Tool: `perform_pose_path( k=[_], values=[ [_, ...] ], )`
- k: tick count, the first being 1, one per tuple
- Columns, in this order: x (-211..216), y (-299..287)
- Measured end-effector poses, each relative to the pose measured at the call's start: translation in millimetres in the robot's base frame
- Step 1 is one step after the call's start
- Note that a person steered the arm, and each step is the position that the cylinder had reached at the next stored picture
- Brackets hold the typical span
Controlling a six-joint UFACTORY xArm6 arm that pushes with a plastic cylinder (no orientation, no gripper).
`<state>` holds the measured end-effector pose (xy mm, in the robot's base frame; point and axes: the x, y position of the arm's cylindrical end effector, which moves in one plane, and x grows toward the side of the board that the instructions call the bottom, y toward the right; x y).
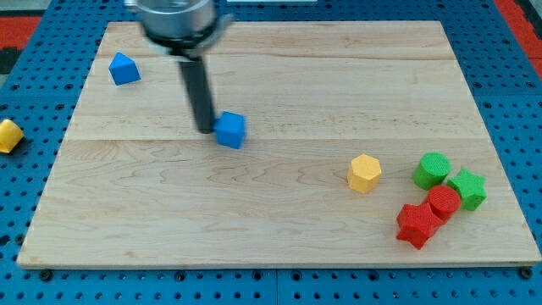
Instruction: Push the triangle into the cube
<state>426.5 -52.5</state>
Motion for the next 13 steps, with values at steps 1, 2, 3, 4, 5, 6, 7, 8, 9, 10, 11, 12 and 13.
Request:
perform_pose_path(
  k=[1, 2, 3, 4, 5, 6, 7, 8, 9, 10, 11, 12, 13],
  values=[
    [56, 112],
    [44, 86],
    [-6, -36],
    [-67, -180],
    [-120, -250],
    [-124, -203],
    [-53, -73],
    [-11, 19],
    [-14, -79],
    [-69, -107],
    [-84, -25],
    [-20, 108],
    [35, 155]
  ],
)
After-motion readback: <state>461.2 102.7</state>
